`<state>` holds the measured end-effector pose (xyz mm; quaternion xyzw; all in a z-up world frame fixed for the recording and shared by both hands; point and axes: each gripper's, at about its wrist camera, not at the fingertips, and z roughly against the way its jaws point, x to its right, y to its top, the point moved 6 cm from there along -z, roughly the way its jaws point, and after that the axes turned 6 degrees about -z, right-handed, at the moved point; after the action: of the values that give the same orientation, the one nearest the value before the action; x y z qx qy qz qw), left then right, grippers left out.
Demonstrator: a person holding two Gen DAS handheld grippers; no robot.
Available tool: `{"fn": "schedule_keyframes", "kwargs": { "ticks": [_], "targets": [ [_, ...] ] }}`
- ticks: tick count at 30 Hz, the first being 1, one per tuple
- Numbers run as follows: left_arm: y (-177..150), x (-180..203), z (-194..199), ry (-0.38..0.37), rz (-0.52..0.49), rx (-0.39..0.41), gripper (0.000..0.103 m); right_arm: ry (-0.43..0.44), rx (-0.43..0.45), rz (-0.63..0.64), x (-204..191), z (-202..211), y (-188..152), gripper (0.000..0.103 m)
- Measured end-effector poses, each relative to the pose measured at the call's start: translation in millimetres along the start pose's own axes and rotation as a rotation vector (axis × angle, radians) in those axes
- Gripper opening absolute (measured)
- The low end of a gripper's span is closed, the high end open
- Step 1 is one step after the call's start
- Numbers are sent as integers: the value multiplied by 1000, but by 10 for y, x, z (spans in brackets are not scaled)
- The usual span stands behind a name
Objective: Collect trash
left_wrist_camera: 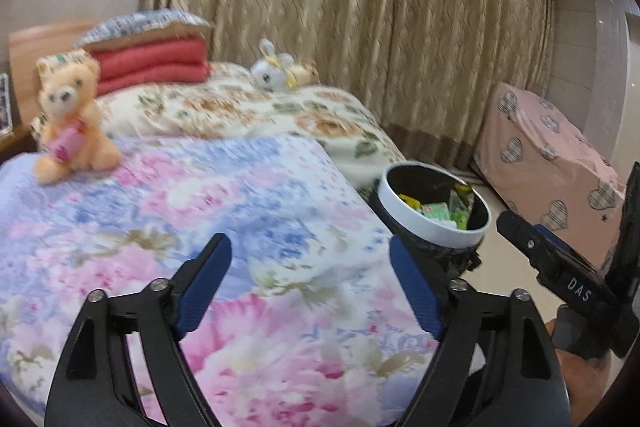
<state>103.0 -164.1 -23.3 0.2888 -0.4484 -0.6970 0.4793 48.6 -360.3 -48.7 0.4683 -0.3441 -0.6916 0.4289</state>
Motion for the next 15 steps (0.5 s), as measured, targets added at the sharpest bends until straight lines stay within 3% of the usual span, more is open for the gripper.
{"fn": "schedule_keyframes", "kwargs": {
  "ticks": [6,15],
  "targets": [
    [-55,-56,156,80,-38,71,95,-6,50,48,-78,54,-82,103],
    [-149,-52,212,125,-73,90,95,8,39,92,-180,26,-172,103]
  ]
}}
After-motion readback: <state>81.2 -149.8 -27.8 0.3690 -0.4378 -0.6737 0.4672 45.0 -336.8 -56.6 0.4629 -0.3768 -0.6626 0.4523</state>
